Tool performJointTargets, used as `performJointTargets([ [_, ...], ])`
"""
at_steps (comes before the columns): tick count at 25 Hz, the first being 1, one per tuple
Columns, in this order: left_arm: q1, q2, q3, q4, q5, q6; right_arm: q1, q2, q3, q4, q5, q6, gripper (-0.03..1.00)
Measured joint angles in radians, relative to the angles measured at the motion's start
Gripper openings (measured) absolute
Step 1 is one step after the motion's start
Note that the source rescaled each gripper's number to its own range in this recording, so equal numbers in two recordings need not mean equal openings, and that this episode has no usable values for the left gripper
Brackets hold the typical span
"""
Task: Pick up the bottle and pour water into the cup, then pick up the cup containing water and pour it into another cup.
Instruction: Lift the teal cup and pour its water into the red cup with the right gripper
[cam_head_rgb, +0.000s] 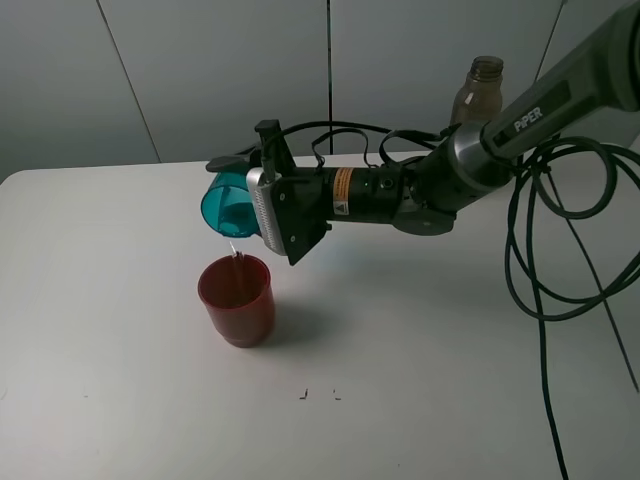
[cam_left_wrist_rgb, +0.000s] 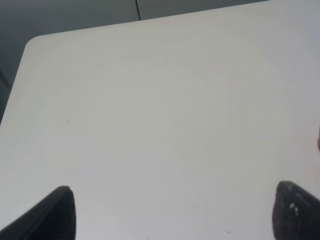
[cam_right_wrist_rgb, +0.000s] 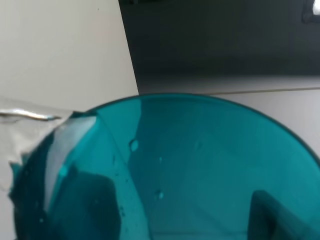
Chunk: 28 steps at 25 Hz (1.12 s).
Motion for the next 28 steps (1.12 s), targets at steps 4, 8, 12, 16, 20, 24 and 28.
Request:
performJointTargets([
  [4,0.0,0.0,0.0,0.0,0.0,0.0,0.0,0.0,0.0,-0.007,-0.001,-0.052,0.07],
  [8,0.0,0.0,0.0,0.0,0.0,0.0,0.0,0.0,0.0,-0.007,-0.027,-0.094,0.07],
  [12,0.0,0.0,0.0,0.0,0.0,0.0,0.0,-0.001,0.0,-0.007,-0.055,-0.111,0.07],
  [16,0.0,0.0,0.0,0.0,0.0,0.0,0.0,-0.002,0.0,-0.01,-0.059,-0.176,0.07],
  [20,0.0,0.0,0.0,0.0,0.0,0.0,0.0,-0.002,0.0,-0.015,-0.061,-0.221,0.07],
  [24,0.0,0.0,0.0,0.0,0.0,0.0,0.0,-0.002,0.0,-0.017,-0.074,-0.254,0.07],
  [28,0.0,0.0,0.0,0.0,0.0,0.0,0.0,-0.002,0.0,-0.029,-0.09,-0.294,0.07],
])
